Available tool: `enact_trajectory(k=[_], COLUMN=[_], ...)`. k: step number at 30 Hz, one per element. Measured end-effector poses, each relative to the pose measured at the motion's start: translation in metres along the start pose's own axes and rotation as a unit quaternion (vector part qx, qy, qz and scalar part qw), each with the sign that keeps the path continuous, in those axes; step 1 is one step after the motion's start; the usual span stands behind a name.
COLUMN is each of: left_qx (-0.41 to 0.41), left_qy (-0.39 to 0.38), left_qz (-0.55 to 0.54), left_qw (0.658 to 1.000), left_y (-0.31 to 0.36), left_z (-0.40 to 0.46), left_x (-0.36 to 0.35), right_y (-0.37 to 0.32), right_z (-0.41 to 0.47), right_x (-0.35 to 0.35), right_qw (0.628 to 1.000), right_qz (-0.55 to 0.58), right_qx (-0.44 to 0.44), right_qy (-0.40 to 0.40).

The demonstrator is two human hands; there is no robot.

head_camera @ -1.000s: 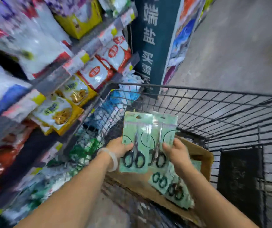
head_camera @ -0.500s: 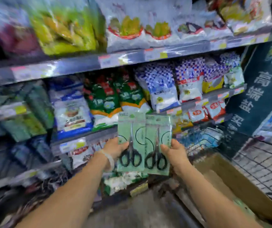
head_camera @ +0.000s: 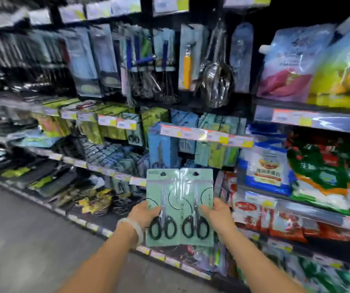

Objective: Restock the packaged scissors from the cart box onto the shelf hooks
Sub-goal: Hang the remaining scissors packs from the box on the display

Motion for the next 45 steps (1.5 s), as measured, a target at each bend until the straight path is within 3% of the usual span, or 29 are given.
enact_trajectory(k=[4,11,22,32,39,45], left_qx=[0.018,0.037,0.027,0.015,0.024,0.022], left_qy=[0.046,0.091,0.125,0.040,-0.036,-0.073], left_qz=[-0.078,-0.066,-0.098,-0.054,-0.068,-0.026], left_qw=[0.996,0.993,0.987,0.998,0.997,0.997], left_y=[-0.013,0.009,0.033,0.065,0.076,0.069], left_z=[0.028,0.096,0.192,0.285,0.329,0.351], left_x=[0.067,0.165,0.262,0.305,0.328,0.336], right_y=[-0.044,-0.122,-0.190,-0.241,-0.257,-0.256], right_z=[0.038,0.118,0.205,0.267,0.294,0.300], right_x=[-0.070,-0.172,-0.259,-0.304,-0.316,-0.325], right_qw=[0.998,0.993,0.993,0.998,0.997,0.996], right_qz=[-0.032,-0.028,-0.028,-0.001,0.023,0.010], right_qx=[0.032,0.047,0.009,-0.024,-0.053,-0.079], right_qy=[-0.049,-0.107,-0.112,-0.064,0.042,0.048])
Point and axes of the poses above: each hand's wrist, its own z-axis towards the middle knuckle, its own x-axis out of the back of the hand, y = z × x, the point moved 4 cm from there along z, towards the middle knuckle, and after that the axes turned 14 degrees about -z, right-handed, at the moved point
